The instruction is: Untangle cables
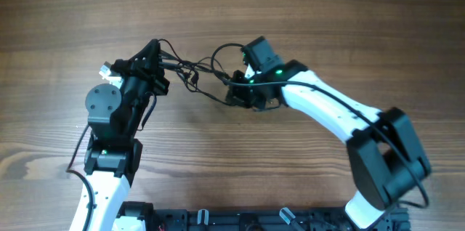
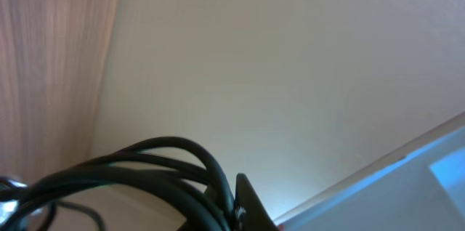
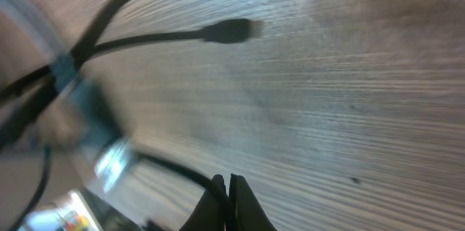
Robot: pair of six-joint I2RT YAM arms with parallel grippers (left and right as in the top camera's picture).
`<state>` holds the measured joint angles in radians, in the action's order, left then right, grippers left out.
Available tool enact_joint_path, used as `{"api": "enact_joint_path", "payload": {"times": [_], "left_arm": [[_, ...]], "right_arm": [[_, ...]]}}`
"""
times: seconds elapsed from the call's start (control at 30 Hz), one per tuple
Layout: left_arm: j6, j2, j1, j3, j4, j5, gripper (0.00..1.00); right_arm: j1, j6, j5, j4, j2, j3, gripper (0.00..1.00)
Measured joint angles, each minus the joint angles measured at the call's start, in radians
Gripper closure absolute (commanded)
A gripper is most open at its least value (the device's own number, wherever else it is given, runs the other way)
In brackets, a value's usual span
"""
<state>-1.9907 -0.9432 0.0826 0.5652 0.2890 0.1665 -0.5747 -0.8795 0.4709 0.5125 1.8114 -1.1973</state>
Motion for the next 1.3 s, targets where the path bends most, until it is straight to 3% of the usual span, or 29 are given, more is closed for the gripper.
{"api": "enact_joint_path", "payload": {"times": [0.17, 0.3, 0.37, 0.5, 0.63, 0.67, 0.7, 0.77, 0.83, 0.9, 0.97, 1.13, 1.3], "left_arm": [[0.04, -0.025, 0.047, 0.008, -0.171, -0.008, 0.96], [0.007, -0.193, 0.207, 0.01, -0.082, -0.028, 0.96], [0.006, -0.228, 0.224, 0.011, -0.083, -0.05, 0.96], [0.003, -0.315, 0.211, 0.014, -0.098, -0.112, 0.96], [0.008, -0.31, 0.126, 0.026, -0.069, -0.08, 0.96], [0.009, -0.305, 0.106, 0.033, -0.059, -0.053, 0.96], [0.012, -0.3, 0.09, 0.039, -0.051, -0.032, 0.96], [0.023, -0.305, 0.03, 0.038, -0.032, -0.013, 0.96], [0.081, -0.318, -0.002, 0.03, 0.041, 0.014, 0.96], [0.223, -0.324, -0.007, 0.022, 0.18, 0.092, 0.96], [0.423, -0.323, -0.007, 0.024, 0.321, 0.233, 0.96], [0.795, -0.323, -0.006, 0.025, 0.388, 0.627, 0.96], [0.957, -0.323, -0.006, 0.025, 0.389, 0.871, 0.96]], "right_arm": [[0.006, 0.24, 0.004, -0.013, -0.216, 0.027, 0.96], [-0.037, 0.393, 0.016, -0.034, -0.408, 0.027, 0.96], [-0.029, 0.435, 0.019, 0.003, -0.444, 0.029, 0.96], [0.047, 0.514, 0.01, 0.058, -0.601, 0.032, 0.96], [0.195, 0.545, -0.02, 0.095, -0.758, 0.034, 0.95], [0.225, 0.545, -0.024, 0.096, -0.78, 0.037, 0.91], [0.246, 0.545, -0.028, 0.101, -0.796, 0.038, 0.79], [0.288, 0.536, -0.095, 0.125, -0.831, 0.037, 0.39], [0.3, 0.505, -0.159, 0.167, -0.842, 0.034, 0.23], [0.3, 0.477, -0.203, 0.206, -0.822, 0.033, 0.16], [0.3, 0.455, -0.219, 0.22, -0.761, 0.034, 0.13], [0.301, 0.556, -0.111, 0.218, -0.626, 0.034, 0.07], [0.285, 0.679, 0.089, 0.19, -0.53, 0.034, 0.08]]}}
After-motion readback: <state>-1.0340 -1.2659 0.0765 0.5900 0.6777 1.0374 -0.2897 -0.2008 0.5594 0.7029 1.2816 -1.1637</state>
